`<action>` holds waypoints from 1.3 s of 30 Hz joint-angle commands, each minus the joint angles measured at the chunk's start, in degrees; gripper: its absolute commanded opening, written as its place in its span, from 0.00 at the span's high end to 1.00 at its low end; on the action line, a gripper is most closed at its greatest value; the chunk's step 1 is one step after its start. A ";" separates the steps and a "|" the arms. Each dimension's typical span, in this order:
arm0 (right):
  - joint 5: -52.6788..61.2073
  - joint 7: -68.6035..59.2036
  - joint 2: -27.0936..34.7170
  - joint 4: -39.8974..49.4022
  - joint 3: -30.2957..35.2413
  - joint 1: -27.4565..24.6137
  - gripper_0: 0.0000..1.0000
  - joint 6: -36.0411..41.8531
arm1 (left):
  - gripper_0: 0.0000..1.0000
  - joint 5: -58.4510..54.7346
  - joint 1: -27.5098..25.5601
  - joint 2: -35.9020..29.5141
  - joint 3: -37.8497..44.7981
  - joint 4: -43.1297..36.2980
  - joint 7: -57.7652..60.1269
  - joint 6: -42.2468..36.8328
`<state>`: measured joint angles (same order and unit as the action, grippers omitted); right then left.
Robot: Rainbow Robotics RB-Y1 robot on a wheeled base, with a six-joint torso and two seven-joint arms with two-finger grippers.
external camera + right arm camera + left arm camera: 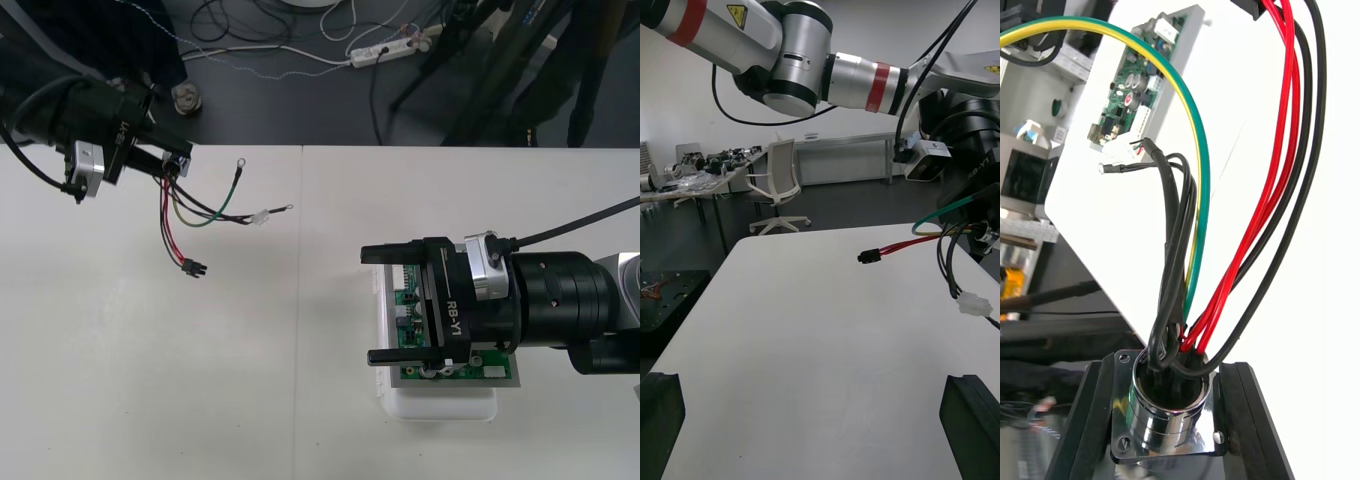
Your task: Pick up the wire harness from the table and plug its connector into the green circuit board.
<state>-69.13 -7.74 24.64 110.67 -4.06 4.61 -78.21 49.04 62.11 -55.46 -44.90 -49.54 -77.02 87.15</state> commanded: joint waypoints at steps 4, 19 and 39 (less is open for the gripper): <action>1.02 -1.40 1.46 0.86 1.42 1.54 0.00 -0.28 | 1.00 0.18 -8.58 -2.37 7.19 -3.81 10.67 2.85; 1.90 -1.40 1.28 0.86 1.42 1.54 0.00 -0.28 | 1.00 0.36 -23.08 -0.97 16.07 -11.98 22.44 2.85; 3.13 -2.63 1.28 2.18 1.42 1.63 0.00 -0.28 | 1.00 2.64 -42.07 8.26 26.00 -24.11 39.67 2.85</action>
<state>-66.90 -7.87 24.73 110.82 -4.03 4.94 -78.21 51.32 22.92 -50.03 -21.32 -70.95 -41.56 87.17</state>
